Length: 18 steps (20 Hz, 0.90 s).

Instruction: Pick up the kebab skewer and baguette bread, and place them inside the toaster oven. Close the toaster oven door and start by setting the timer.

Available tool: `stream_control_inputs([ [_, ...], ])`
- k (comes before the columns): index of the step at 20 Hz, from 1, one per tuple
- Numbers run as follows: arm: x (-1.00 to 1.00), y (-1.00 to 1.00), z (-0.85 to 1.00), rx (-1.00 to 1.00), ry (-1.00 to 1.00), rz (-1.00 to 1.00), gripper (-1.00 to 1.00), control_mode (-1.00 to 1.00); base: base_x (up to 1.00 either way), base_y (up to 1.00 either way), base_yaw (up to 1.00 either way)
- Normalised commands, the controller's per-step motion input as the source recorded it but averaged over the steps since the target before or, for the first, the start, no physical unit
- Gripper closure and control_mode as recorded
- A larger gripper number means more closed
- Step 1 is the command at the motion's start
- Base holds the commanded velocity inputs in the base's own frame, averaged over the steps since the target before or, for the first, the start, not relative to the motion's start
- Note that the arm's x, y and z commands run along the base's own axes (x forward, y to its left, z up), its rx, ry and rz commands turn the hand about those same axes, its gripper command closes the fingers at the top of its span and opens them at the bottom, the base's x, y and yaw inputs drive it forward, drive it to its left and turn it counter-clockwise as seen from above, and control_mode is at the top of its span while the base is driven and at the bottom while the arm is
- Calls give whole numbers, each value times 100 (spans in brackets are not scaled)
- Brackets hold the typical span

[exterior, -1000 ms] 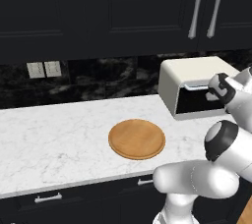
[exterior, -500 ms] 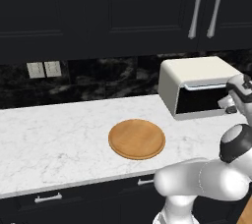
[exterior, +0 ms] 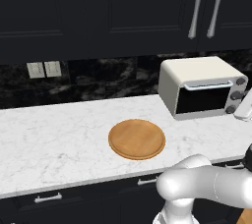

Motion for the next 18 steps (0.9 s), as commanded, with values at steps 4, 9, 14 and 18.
stream_control_inputs([
  [4,3,-51,1,-20,-11,7,-100,-100,0,0,0],
  [9,19,-38,0,-20,0,2,-100,-100,0,0,0],
  [14,14,-4,-3,-17,-8,0,-100,-100,0,0,0],
  [18,8,22,-18,-11,-10,0,-100,-100,0,0,0],
])
